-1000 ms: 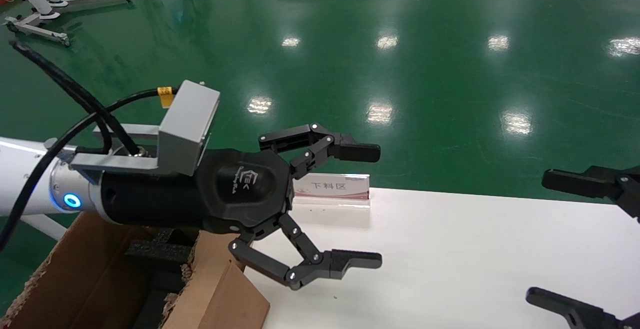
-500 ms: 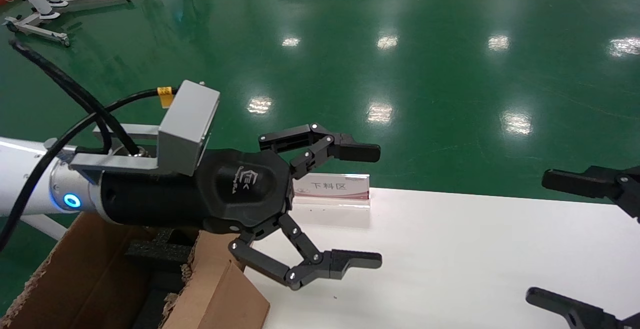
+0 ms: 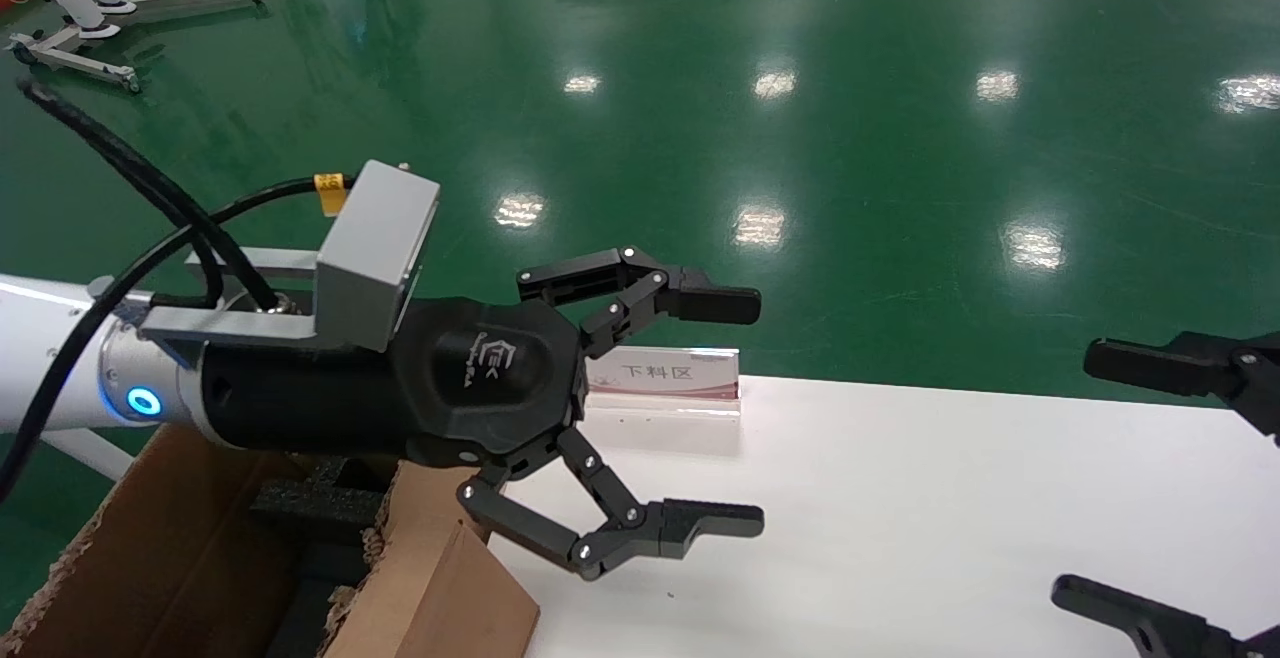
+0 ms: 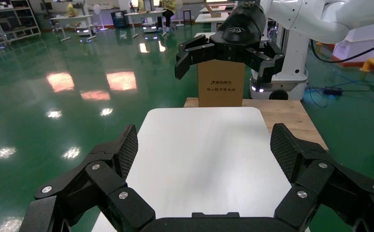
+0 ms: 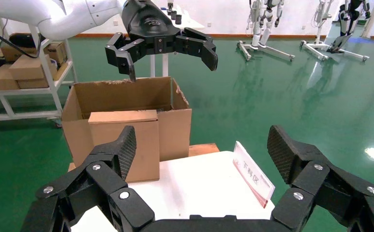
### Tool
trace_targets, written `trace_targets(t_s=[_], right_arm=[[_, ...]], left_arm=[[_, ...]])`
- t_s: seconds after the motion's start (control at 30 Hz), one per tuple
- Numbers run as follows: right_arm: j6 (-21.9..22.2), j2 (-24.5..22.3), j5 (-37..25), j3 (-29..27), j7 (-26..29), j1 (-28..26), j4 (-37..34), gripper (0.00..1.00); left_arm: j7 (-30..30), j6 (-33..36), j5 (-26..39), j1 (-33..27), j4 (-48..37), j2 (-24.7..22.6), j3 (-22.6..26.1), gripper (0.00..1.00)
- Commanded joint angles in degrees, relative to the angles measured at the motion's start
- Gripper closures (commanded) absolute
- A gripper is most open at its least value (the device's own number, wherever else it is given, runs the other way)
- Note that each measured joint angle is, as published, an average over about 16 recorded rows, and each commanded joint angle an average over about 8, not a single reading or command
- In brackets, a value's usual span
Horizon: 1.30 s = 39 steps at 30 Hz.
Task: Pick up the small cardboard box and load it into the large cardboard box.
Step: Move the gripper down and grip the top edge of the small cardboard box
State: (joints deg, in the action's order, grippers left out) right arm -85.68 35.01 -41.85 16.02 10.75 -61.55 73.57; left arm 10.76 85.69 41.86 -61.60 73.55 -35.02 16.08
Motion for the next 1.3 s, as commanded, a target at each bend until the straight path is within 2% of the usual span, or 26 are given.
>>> trace_targets(t_s=[0.03,0.73,0.83,0.97,1.13,1.3], right_arm=[[0.0,0.0,0.0,0.0,0.0,0.0,0.0,0.0],[-0.01,0.0,0.0,0.0,0.0,-0.01,0.01,0.0],[-0.01,0.01,0.0,0.0,0.0,-0.01,0.01,0.0],[-0.01,0.01,-0.01,0.0,0.0,-0.01,0.01,0.0],[-0.01,0.01,-0.01,0.0,0.0,-0.01,0.01,0.0],[-0.01,0.01,-0.01,0.0,0.0,-0.01,0.01,0.0]], left_arm=[[0.0,0.0,0.0,0.0,0.0,0.0,0.0,0.0],[0.21,0.19,0.97,-0.31,0.28,0.03,0.06,0.0],[1.46,1.06,4.61,-1.88,1.44,0.18,0.7,0.0],[5.46,3.44,13.74,-6.81,4.54,0.46,3.31,0.0],[11.11,6.28,24.55,-14.82,7.99,0.36,9.17,0.0],[15.75,8.17,31.03,-21.99,9.65,0.0,15.95,0.0]])
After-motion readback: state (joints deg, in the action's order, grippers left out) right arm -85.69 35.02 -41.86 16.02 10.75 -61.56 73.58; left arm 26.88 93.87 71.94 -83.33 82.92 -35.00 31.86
